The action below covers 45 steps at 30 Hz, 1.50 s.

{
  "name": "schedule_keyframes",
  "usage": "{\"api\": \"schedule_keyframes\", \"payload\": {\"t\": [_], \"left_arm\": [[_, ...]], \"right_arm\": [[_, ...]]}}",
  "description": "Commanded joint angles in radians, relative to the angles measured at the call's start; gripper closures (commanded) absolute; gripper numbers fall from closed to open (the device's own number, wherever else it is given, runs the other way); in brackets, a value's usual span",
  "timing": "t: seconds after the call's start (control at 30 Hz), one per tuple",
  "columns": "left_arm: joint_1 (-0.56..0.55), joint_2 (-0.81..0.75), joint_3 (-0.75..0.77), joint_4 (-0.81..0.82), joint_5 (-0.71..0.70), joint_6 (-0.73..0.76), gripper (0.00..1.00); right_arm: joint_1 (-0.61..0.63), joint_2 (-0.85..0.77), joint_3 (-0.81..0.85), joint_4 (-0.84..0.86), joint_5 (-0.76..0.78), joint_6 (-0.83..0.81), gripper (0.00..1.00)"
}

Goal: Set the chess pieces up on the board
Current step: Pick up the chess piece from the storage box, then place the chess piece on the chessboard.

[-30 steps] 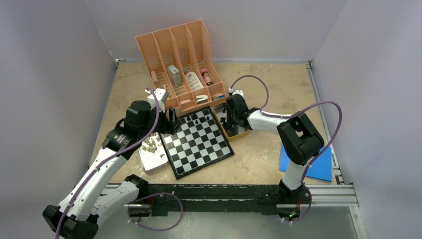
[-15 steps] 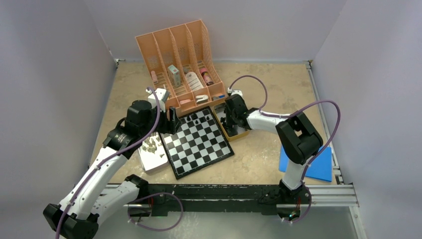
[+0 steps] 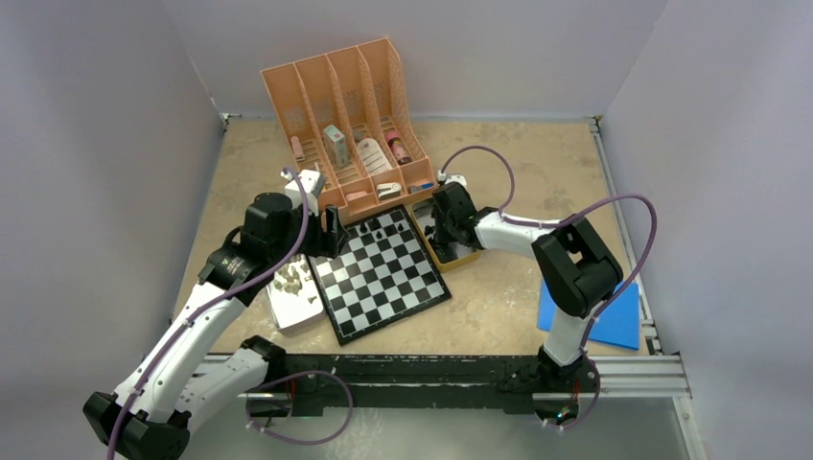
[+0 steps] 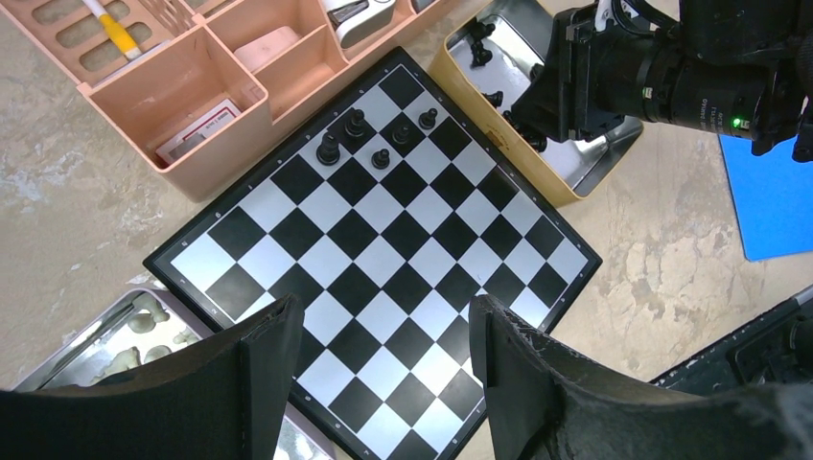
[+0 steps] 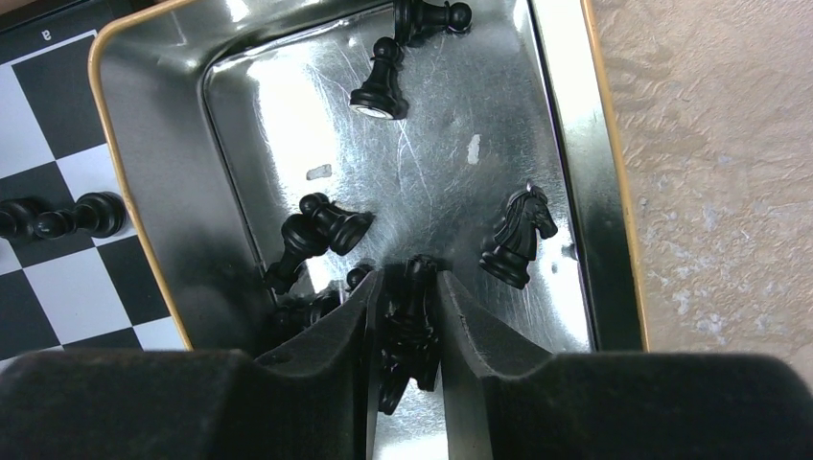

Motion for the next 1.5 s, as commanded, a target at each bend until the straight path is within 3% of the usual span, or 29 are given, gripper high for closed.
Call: {"api": "schedule_keyframes", "payload": {"t": [0.0, 0.17, 0.47, 0.73, 1.27, 1.47], "left_arm": [[-0.005, -0.006, -0.004, 0.021, -0.011, 0.007, 0.37], [-0.005, -0.001, -0.005, 0.021, -0.018, 0.005, 0.37], [-0.005, 0.043, 0.003, 0.023, 0.003, -0.073, 0.40], [-0.002, 0.109, 0.083, 0.001, 0.090, -0.190, 0.45], [0.026, 0.203, 0.210, 0.049, 0.475, -0.363, 0.56], [0.026, 0.227, 0.223, 0.096, 0.603, -0.365, 0.57]], "right_arm": [[0.005, -0.012, 0.013, -0.055, 0.017, 0.017, 0.73], [0.007, -0.016, 0.014, -0.051, 0.036, 0.020, 0.80], [0.036, -0.120, 0.013, -0.022, 0.092, 0.015, 0.83], [0.170, -0.236, -0.003, 0.054, 0.191, -0.028, 0.86], [0.382, -0.642, -0.372, 0.642, 0.008, -0.227, 0.85], [0.420, -0.720, -0.438, 0.741, -0.055, -0.285, 0.85]]}}
